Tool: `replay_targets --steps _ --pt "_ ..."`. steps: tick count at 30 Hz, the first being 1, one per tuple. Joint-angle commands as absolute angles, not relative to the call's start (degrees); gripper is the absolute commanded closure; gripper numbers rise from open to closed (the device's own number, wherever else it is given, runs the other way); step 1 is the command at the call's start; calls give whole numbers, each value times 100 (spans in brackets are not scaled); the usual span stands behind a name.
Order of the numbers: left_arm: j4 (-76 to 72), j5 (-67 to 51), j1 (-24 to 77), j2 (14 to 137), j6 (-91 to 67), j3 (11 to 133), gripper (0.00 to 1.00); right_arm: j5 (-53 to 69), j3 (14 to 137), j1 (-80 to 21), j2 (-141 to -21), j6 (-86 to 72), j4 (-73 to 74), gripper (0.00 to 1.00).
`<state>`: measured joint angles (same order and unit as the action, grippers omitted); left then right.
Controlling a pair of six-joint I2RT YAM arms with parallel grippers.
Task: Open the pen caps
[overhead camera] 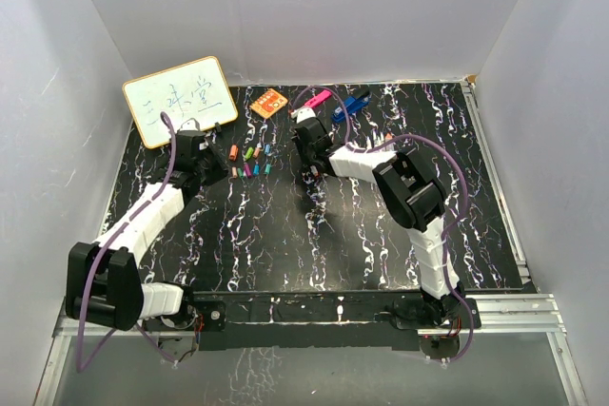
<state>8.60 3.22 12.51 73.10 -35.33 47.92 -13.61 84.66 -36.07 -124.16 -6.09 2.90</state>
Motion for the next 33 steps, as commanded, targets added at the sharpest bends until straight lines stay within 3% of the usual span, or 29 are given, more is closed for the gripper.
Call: replay_targets --steps 1,6,21,28,33 --pt "680 185 1064 7390 -3494 4694 100 -1381 8669 -3547 -12522 -587 31 100" --pt "558 162 897 7591 -3434 4659 100 -1327 8640 -3521 -12533 -604 18 93" --pt "275 370 747 8712 -3233 4786 100 -1320 8652 -3506 -12401 -569 -50 57" --pt "151 501 742 9158 -3197 5040 100 -1401 8586 -3499 -11857 -455 -176 41" --pt "61 480 729 9468 -3199 5183 100 -1277 8260 -3499 -11247 -422 -313 36"
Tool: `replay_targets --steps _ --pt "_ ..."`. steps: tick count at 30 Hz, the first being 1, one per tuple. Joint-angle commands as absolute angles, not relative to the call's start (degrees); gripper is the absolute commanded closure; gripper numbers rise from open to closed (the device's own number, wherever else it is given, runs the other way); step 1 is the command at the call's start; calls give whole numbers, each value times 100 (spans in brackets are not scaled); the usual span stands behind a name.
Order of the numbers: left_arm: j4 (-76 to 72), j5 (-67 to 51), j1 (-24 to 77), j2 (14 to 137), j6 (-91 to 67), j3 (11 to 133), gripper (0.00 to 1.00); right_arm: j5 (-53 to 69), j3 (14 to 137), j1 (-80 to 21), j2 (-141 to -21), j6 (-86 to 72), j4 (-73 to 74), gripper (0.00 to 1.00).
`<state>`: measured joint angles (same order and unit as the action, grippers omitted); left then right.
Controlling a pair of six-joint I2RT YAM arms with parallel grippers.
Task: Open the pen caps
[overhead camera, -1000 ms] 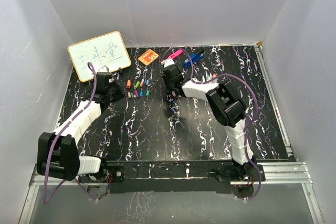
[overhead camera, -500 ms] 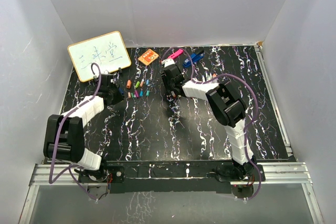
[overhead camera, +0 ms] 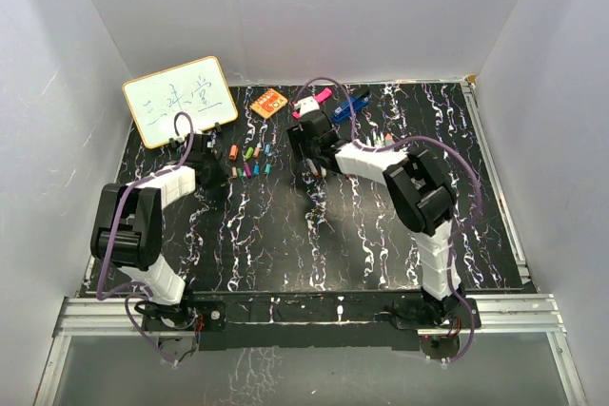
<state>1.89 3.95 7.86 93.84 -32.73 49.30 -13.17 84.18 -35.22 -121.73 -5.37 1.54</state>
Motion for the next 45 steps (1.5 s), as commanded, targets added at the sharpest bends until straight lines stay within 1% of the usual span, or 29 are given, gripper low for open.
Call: replay_targets --steps 1,4,8,10,14,15,17,20,23,26,31,35,36,38,39,45 --pt "54 482 729 9507 -3185 5204 100 -1228 8151 -3498 -11088 -422 -413 34" --pt "44 495 719 9637 -3162 5278 100 -1154 7866 -3502 -10579 -446 -527 33" --pt "31 478 721 9765 -3142 5363 100 -1129 7442 -3507 -9759 -527 -620 28" --pt "26 460 713 9823 -3138 5415 100 -1130 7137 -3502 -9340 -584 -677 19" --pt "90 422 715 9926 -3112 5493 100 -1220 6615 -3506 -8523 -677 -695 8" --pt "102 426 712 9936 -3107 5487 98 -1250 6497 -3499 -8341 -692 -687 5" --pt "121 428 711 9938 -3111 5470 91 -1300 6304 -3503 -8035 -738 -628 3" --pt "123 395 712 9907 -3120 5429 73 -1347 6059 -3501 -7641 -831 -542 2" --pt "140 401 712 9876 -3129 5405 61 -1428 5865 -3504 -7330 -892 -470 2" --pt "204 418 712 9839 -3133 5397 57 -1494 5636 -3505 -7062 -1005 -410 2" --pt "325 529 712 9515 -3175 5334 42 -1493 5099 -3501 -6559 -1374 -325 2" --pt "428 578 712 8933 -3209 5206 32 -1197 4699 -3504 -6182 -1673 -231 2" --pt "453 552 711 8762 -3230 5163 20 -1098 4601 -3500 -6099 -1743 -202 2" --pt "451 425 712 8419 -3217 5042 12 -910 4413 -3505 -5914 -1859 -147 2" --pt "442 320 720 8234 -3216 4957 3 -851 4305 -3502 -5819 -1954 -110 2" --pt "319 -517 773 7129 -3388 4355 1 -499 3869 -3535 -5431 -2433 356 2"
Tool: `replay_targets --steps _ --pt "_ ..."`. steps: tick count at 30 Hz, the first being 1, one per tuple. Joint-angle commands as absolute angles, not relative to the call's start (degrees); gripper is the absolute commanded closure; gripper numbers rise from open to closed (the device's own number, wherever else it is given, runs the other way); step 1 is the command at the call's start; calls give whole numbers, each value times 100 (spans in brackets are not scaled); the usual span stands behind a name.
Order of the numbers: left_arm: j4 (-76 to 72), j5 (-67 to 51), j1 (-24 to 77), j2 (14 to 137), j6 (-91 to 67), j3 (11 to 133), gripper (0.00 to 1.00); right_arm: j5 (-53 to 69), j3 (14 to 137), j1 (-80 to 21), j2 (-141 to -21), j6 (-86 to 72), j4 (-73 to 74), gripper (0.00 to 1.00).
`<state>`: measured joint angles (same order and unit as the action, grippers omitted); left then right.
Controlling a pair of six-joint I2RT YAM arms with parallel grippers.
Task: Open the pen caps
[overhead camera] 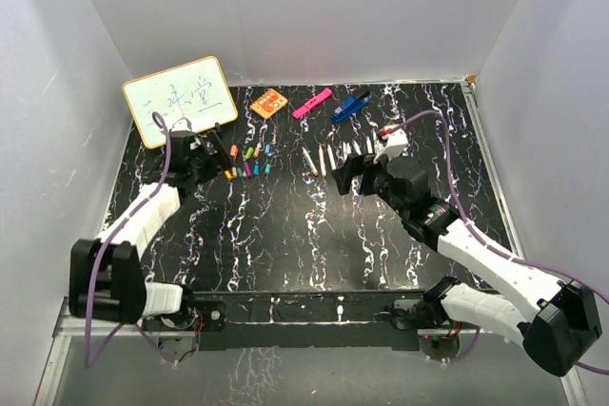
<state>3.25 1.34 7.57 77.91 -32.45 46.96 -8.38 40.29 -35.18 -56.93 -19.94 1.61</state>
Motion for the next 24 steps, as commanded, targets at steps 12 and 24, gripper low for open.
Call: replay_targets --steps 12,24 --pt "1155 -454 1309 4562 -3868 3116 1 -450 2630 -3685 -4451 -3294 868 2" --pt "2366 804 1330 2504 -4572 2337 1 -1352 2118 -3726 -4011 -4077 1357 2"
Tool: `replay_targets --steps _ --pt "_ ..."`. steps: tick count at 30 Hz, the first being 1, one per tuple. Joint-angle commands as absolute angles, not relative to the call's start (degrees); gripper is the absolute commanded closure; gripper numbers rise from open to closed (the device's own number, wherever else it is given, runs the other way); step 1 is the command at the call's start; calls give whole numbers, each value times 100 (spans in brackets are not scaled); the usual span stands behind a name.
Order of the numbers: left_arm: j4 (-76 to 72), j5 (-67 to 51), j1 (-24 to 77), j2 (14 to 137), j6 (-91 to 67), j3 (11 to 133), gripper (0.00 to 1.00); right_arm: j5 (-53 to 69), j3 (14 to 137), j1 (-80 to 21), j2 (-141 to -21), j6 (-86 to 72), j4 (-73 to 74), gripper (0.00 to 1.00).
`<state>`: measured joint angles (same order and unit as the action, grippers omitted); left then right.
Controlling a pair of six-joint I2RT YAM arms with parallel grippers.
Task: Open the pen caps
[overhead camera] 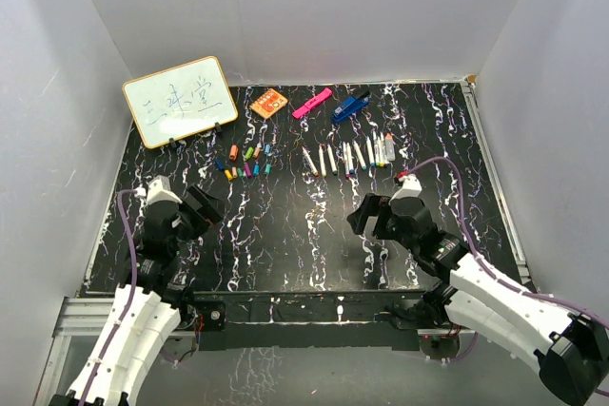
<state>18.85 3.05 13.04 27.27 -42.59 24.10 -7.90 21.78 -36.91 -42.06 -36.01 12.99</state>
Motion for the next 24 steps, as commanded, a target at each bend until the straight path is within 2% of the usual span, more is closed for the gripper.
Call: replay_targets --steps 1,10,24 --pt "2430 912 1335 2471 -4653 2338 2 -1477 2084 -3726 -3941 -4222 1380 2" --pt "2790 1527 1334 2173 -4838 2409 1 -2503 2048 -3722 -3174 -4759 1800 2" --pt "2720 1481 1341 2155 -4806 2352 1 -2759 2048 -3725 -2838 -4843 2189 2"
